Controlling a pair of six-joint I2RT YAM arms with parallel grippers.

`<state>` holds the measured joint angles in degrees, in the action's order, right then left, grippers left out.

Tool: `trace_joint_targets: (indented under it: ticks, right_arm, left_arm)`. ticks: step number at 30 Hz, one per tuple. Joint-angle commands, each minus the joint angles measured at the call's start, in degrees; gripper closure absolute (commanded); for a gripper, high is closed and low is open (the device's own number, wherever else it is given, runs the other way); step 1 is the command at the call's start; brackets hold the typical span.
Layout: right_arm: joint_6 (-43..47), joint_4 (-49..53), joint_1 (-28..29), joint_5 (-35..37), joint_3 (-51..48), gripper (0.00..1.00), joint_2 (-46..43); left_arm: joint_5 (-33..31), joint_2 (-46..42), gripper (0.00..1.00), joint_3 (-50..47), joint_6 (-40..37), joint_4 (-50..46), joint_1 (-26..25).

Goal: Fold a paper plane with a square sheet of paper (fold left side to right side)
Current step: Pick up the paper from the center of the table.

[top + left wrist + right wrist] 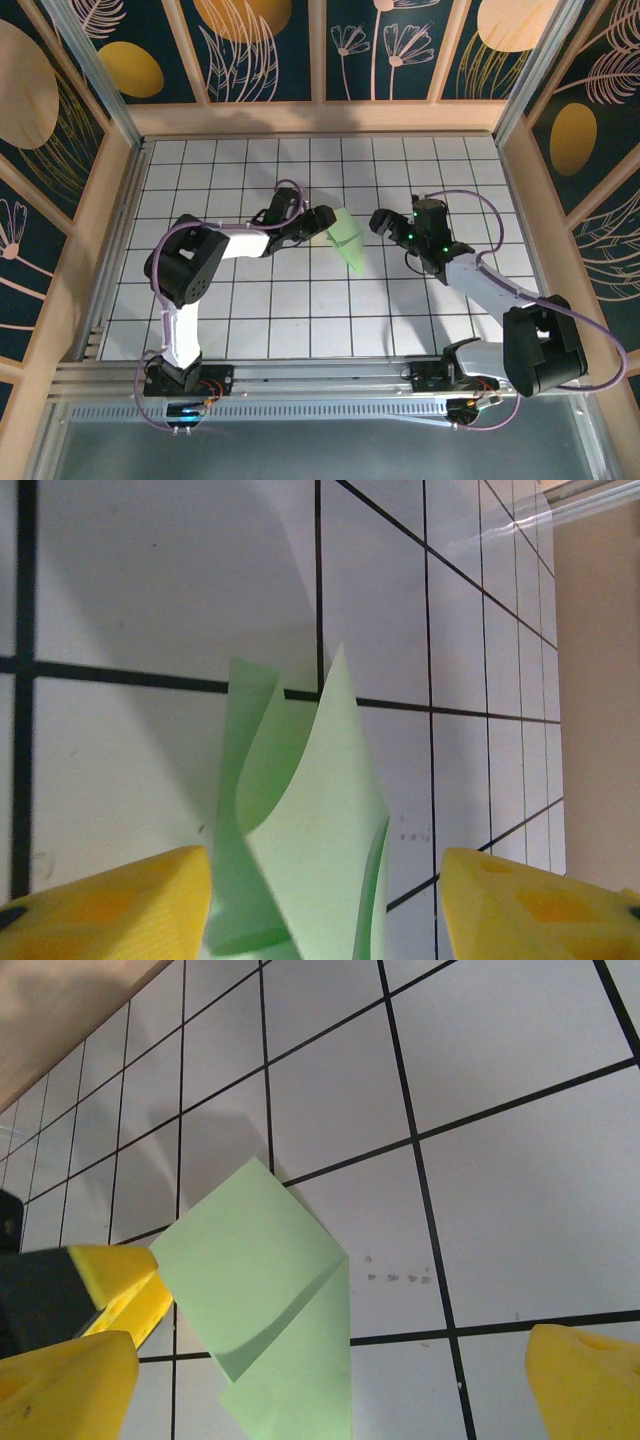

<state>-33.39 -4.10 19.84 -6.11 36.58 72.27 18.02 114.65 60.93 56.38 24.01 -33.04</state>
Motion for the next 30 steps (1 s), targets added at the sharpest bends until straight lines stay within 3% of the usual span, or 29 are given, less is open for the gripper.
trace_joint_targets:
  ticks: [1, 6, 12, 17, 25, 30]
  right_arm:
    - [1.17, -0.11, -0.61, 0.00, -0.80, 0.01, -1.88]
    - [1.74, 0.58, -1.02, 0.04, -1.07, 0.01, -3.13]
    - [2.64, 0.19, -2.23, -1.91, -1.76, 0.01, -3.86]
    - [6.67, -2.60, -5.62, -13.19, -1.96, 0.01, -4.02]
    - [14.63, -5.17, -7.59, -30.13, -0.79, 0.06, -1.61]
    - [13.97, -14.53, -7.37, -40.26, -3.29, 0.09, 3.60]
  left_arm:
    - [0.98, 2.89, 0.42, 2.81, 1.19, 1.21, -0.32]
    - [1.27, 5.92, 0.53, 5.39, 1.54, 1.21, -0.40]
    - [0.08, 5.09, 0.83, 4.37, 0.20, 1.55, -0.33]
    - [1.07, 0.30, 1.00, 0.49, -4.12, 3.50, -0.26]
    - [14.07, -7.88, 1.00, -10.18, -11.12, 14.73, 2.83]
    - [22.13, -12.57, 1.00, -17.08, -12.58, 22.82, 4.90]
